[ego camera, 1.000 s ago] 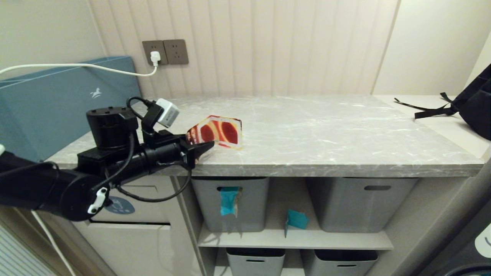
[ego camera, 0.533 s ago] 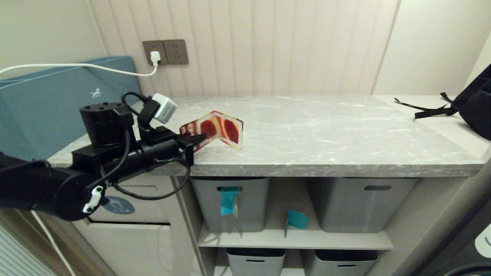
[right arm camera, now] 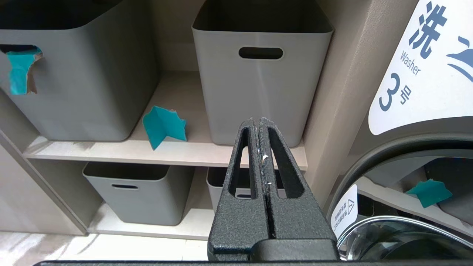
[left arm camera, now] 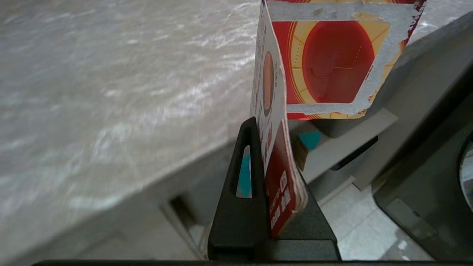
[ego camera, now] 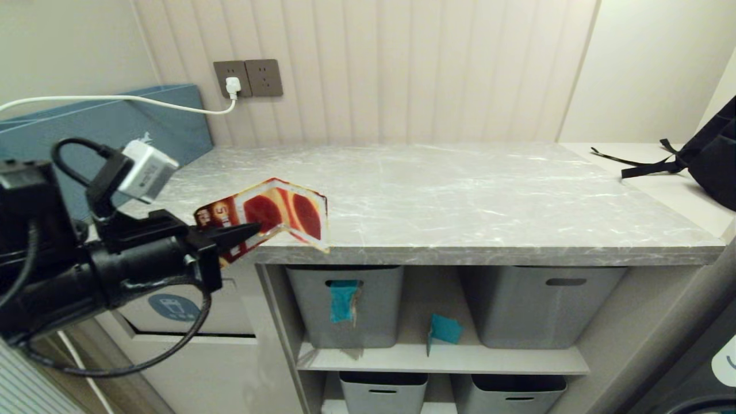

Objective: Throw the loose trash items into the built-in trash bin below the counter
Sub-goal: Put the garbage in the trash can

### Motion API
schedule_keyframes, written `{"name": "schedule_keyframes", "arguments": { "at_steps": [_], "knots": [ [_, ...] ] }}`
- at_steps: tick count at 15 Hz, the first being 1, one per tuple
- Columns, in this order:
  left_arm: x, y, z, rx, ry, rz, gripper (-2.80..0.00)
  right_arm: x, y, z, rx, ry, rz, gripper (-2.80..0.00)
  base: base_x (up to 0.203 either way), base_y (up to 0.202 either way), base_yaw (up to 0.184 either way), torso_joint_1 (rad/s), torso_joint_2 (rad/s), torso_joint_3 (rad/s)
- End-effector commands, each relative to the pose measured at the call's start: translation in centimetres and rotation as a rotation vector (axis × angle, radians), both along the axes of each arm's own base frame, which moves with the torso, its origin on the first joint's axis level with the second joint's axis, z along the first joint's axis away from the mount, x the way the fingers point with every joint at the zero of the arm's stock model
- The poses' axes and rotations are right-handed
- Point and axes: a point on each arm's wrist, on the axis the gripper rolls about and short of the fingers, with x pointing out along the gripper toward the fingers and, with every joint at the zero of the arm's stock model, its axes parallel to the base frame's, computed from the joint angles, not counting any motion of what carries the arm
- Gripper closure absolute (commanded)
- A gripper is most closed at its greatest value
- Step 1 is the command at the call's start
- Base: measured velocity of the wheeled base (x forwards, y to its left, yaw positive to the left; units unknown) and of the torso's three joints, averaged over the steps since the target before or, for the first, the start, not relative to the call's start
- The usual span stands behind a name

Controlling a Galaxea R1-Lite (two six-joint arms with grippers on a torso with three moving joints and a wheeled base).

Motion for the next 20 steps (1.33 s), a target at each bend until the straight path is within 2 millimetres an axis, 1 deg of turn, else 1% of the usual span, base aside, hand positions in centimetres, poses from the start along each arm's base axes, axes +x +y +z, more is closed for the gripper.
{"name": "schedule_keyframes", "arguments": {
  "at_steps": [1,5,8,9,11,14,15,16,17,20],
  "knots": [
    [-4.8,1.8,2.0,-0.024,-0.055,0.079,0.00,0.0,0.0,0.0,0.000,-0.002,0.001,0.00,0.000,0.000,0.000,0.000,0.00,0.000],
    [-9.7,4.7,1.9,0.001,0.013,0.283,0.00,0.0,0.0,0.0,0.001,-0.002,0.001,0.00,0.000,0.000,0.000,0.000,0.00,0.000],
    [-14.5,6.1,1.3,-0.013,0.011,0.327,0.00,0.0,0.0,0.0,-0.001,-0.002,0.001,0.00,0.000,0.000,0.000,0.000,0.00,0.000],
    [-16.1,6.4,0.8,-0.020,-0.003,0.334,0.00,0.0,0.0,0.0,0.000,-0.002,0.001,0.00,0.000,0.000,0.000,0.000,0.00,0.000],
    [-18.6,6.9,-0.9,-0.031,-0.027,0.368,0.00,0.0,0.0,0.0,0.000,-0.002,0.001,0.00,0.000,0.000,0.000,0.000,0.00,0.000],
    [-21.6,6.9,-4.5,-0.040,-0.078,0.415,0.00,0.0,0.0,0.0,-0.001,-0.002,0.001,0.00,0.000,0.000,0.000,0.000,0.00,0.000],
    [-21.9,6.9,-6.5,-0.033,-0.067,0.431,0.00,0.0,0.0,0.0,-0.001,-0.002,0.001,0.00,0.000,0.000,0.000,0.000,0.00,0.000],
    [-21.8,6.9,-7.8,-0.019,-0.044,0.459,0.00,0.0,0.0,0.0,-0.001,-0.002,0.001,0.00,0.000,0.000,0.000,0.000,0.00,0.000],
    [-21.6,6.9,-8.6,-0.008,-0.028,0.493,0.00,0.0,0.0,0.0,0.000,-0.002,0.001,0.00,0.000,0.000,0.000,0.000,0.00,0.000],
    [-21.2,7.1,-11.5,0.016,0.016,0.505,0.00,0.0,0.0,0.0,0.000,-0.001,0.001,0.00,0.000,0.000,0.000,0.000,0.00,0.000]
  ]
}}
